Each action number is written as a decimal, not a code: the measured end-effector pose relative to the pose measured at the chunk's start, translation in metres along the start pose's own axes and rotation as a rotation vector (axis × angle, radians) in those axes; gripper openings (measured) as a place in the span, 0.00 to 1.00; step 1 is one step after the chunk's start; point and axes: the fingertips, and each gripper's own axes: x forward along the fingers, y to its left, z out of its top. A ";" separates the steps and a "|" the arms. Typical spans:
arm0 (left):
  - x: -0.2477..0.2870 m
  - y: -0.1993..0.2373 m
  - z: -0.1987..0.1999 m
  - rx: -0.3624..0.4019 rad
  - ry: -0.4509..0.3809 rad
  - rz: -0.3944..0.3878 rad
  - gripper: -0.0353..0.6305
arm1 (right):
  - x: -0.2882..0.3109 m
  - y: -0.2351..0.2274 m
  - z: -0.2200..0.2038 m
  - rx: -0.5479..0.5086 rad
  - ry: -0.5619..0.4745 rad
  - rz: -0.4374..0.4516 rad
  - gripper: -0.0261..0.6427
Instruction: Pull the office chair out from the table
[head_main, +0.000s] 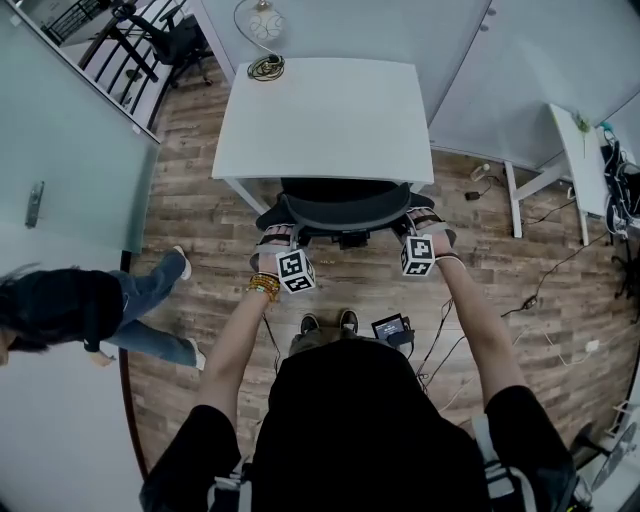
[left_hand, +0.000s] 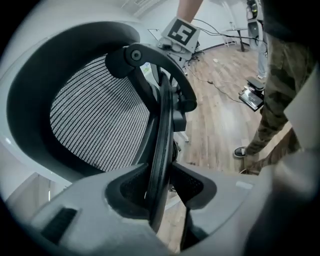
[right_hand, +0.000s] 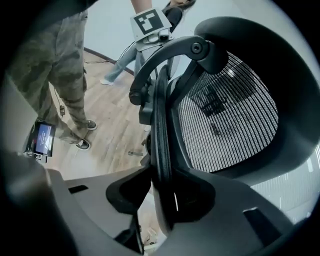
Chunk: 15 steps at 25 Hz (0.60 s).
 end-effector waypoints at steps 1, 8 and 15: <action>0.000 -0.001 0.000 0.013 -0.001 0.002 0.28 | 0.001 0.001 0.000 -0.004 -0.004 0.004 0.21; 0.001 -0.006 -0.005 0.058 0.012 -0.010 0.25 | 0.002 0.005 0.004 0.018 -0.006 0.022 0.18; -0.001 -0.006 -0.019 0.041 0.031 -0.036 0.25 | 0.004 0.010 0.018 0.048 0.006 0.029 0.18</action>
